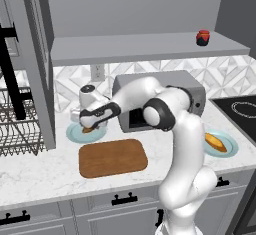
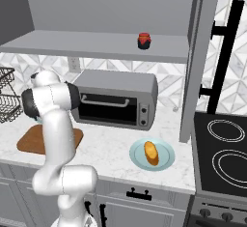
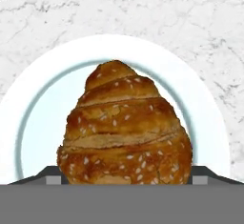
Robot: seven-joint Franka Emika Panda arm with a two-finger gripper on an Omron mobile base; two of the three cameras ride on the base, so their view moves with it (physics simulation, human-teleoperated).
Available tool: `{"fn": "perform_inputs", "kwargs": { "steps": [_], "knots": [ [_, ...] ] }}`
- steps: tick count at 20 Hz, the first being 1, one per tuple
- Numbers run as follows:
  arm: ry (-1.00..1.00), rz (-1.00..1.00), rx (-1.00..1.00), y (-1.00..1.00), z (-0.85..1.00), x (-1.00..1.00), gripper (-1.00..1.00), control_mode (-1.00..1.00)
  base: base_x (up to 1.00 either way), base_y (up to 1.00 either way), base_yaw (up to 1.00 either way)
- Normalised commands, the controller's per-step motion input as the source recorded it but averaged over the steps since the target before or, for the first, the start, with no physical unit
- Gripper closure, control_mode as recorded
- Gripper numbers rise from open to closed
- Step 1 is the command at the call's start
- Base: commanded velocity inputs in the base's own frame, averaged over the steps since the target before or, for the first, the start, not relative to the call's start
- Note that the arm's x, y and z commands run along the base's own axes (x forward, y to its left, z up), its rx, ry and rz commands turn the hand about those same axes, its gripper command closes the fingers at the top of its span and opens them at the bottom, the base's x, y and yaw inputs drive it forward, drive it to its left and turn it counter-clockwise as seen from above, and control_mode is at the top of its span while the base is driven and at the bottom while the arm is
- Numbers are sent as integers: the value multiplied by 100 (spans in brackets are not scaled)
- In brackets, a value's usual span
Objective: From the different types of pastries on the counter, select a croissant and place it on the cutting board. Then retrieve a jar of jam from the cabinet and place it alongside the croissant on the cutting board.
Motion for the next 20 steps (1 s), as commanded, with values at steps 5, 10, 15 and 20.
{"fn": "perform_inputs", "kwargs": {
  "steps": [5, 10, 15, 20],
  "knots": [
    [0, -9, 0, -11, 93, -64, 100, -100, 0, 0, 0],
    [5, -3, 0, 0, 13, -74, 100, -100, 0, 0, 0],
    [4, 0, 0, -1, 0, -70, 100, -100, 0, 0, 0],
    [6, 0, -2, 0, -2, -48, 100, -100, 0, 0, 0]
  ]
}}
